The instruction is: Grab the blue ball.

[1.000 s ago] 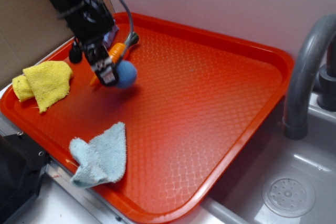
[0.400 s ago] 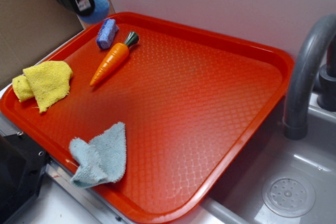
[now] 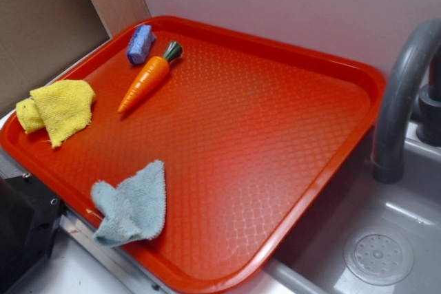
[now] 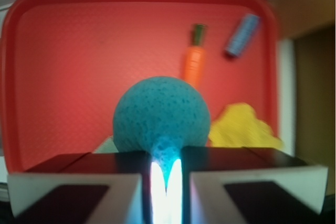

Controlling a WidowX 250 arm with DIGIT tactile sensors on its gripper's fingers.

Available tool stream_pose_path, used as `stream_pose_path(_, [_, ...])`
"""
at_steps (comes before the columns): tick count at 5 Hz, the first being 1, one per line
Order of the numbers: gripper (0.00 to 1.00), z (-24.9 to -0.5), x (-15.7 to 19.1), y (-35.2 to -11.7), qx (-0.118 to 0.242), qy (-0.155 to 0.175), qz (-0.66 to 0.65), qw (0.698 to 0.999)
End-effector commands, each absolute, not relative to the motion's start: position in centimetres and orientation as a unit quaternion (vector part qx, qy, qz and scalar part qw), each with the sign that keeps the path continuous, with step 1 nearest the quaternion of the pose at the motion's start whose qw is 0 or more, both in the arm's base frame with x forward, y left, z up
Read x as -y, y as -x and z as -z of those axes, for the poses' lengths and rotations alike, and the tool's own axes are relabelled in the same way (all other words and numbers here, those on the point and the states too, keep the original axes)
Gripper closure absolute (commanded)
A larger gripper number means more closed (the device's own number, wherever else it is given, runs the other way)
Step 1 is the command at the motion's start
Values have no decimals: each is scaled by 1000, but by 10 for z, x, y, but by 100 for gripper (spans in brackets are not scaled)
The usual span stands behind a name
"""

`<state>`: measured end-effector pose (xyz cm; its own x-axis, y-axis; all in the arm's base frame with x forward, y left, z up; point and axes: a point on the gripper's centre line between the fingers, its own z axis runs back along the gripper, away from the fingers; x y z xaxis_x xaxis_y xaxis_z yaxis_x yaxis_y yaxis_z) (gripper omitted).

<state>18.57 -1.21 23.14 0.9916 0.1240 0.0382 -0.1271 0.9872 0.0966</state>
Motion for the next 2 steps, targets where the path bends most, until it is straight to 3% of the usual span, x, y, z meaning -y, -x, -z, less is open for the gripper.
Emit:
stream_pose_path(1, [100, -239, -22, -180, 24, -40, -121, 992])
stream_pose_path(2, [100, -231, -18, -180, 29, -36, -111, 993])
